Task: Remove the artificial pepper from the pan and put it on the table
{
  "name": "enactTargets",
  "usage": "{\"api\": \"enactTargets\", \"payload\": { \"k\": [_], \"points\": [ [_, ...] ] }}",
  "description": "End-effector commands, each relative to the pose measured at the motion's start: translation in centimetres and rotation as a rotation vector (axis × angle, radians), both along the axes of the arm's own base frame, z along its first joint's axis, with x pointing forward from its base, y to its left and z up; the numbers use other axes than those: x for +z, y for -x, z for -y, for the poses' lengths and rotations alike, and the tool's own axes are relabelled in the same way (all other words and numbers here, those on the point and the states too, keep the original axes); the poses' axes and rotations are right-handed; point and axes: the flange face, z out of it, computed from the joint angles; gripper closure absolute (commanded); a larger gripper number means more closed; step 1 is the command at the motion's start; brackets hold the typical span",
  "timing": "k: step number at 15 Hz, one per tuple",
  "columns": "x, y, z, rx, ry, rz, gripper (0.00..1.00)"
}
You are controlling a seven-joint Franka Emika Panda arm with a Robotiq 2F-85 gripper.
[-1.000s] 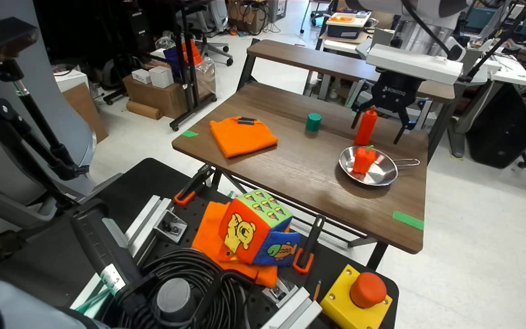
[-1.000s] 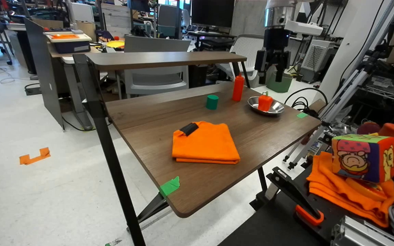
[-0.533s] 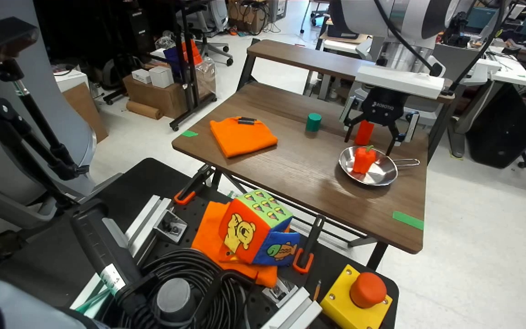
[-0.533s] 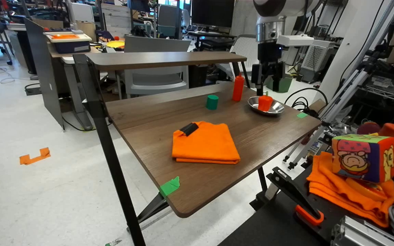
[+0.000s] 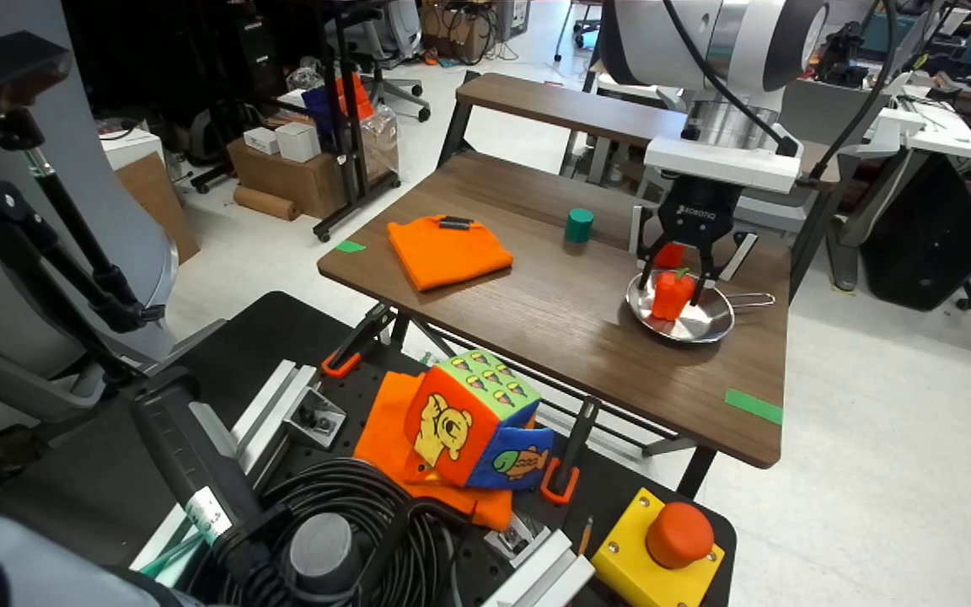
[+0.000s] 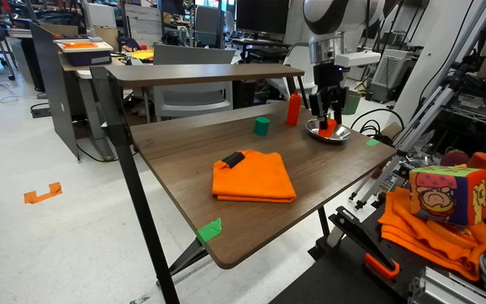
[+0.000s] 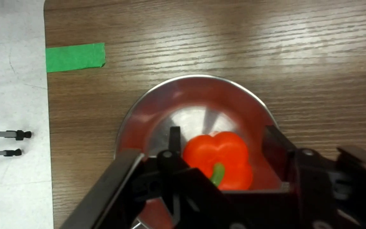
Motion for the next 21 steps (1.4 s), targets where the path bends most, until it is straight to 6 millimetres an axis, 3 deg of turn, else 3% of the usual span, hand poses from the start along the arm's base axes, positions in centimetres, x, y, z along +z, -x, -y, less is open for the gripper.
{"api": "enactTargets", "payload": {
  "k": [1, 3, 7, 10, 13, 17, 21],
  "points": [
    [0.0, -0.6, 0.4, -0.016, 0.033, -0.027, 0.66],
    [0.8, -0.3, 0.8, -0.013, 0.027, -0.041, 0.76],
    [5.5, 1.3, 2.9, 0.017, -0.039, -0.012, 0.76],
    [10.3, 1.0, 6.7, -0.061, -0.053, 0.082, 0.76],
    [12.9, -0.2, 10.4, -0.164, -0.029, 0.148, 0.76],
    [12.8, -2.5, 12.4, -0.232, -0.021, 0.176, 0.76],
    [10.6, -5.5, 12.2, -0.267, -0.022, 0.171, 0.76]
  ]
}}
